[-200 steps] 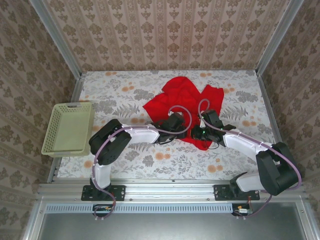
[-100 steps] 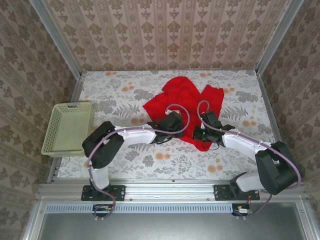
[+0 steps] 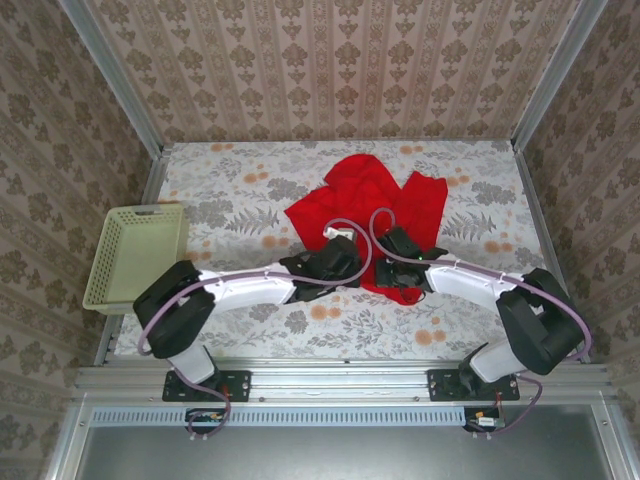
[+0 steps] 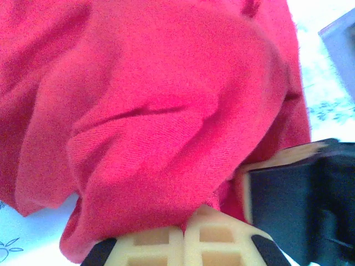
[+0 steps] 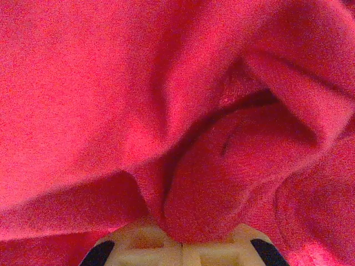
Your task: Fold the inside-out t-shirt
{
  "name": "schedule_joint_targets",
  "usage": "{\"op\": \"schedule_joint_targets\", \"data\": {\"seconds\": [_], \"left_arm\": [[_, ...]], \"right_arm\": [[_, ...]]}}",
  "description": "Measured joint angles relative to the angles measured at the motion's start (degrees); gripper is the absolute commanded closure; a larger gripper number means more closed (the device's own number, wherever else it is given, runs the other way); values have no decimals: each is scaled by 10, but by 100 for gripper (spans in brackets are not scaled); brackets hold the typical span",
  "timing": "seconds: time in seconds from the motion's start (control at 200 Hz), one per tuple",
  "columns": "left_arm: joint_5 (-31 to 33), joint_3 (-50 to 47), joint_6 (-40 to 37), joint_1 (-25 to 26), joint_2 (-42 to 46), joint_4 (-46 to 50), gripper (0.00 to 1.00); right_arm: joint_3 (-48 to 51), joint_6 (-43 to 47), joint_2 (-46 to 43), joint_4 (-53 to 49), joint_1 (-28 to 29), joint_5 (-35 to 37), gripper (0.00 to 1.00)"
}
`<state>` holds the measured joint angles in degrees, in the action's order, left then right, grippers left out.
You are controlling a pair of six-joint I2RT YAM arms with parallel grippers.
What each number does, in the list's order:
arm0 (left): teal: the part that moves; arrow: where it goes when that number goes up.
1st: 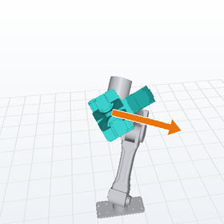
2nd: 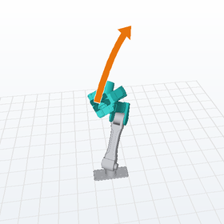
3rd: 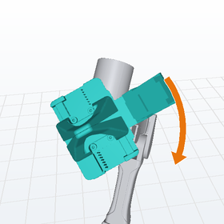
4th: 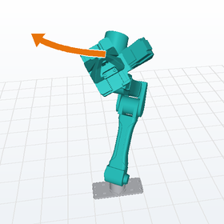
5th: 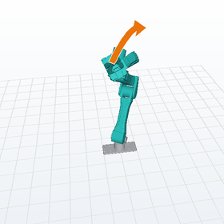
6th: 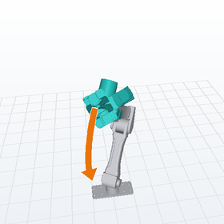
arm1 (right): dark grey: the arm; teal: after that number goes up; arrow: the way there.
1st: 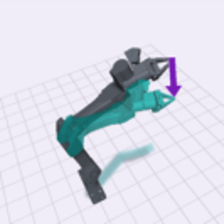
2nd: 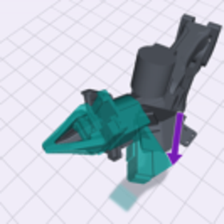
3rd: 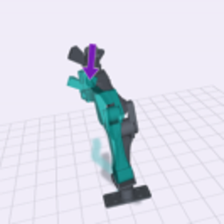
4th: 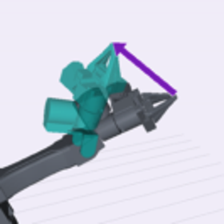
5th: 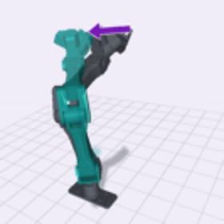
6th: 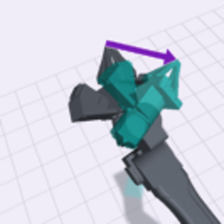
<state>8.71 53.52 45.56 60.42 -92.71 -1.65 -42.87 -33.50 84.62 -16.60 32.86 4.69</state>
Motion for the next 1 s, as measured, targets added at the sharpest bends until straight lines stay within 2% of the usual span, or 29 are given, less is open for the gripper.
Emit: {"op": "schedule_joint_targets", "data": {"seconds": [0.16, 0.305, 0.41, 0.48, 0.635, 0.72, 0.865, 1.0], "left_arm": [[-5, -67, 25, -5, 101, -12, 100], [-6, -98, 35, -6, 194, 1, 100], [-11, -113, 38, -19, 221, 7, 100], [-18, -129, 42, -39, 226, 9, 100], [-31, -163, 46, -75, 233, 29, 100], [-34, -170, 45, -83, 254, 45, 100], [-35, -171, 43, -99, 306, 69, 100], [-34, -172, 41, -113, 335, 94, 100]], "right_arm": [[-15, -13, 28, -31, -3, 50, 94], [-15, -8, 27, -28, -5, 49, 81], [-15, 5, 14, -16, 6, 23, 74], [-15, 15, -6, -14, 9, 5, 66], [-15, 39, -74, -18, 6, -10, 40], [-10, 50, -111, -16, -8, -18, 33], [3, 50, -108, -14, -40, -26, 28], [6, 44, -43, -12, -43, -26, 28]]}}
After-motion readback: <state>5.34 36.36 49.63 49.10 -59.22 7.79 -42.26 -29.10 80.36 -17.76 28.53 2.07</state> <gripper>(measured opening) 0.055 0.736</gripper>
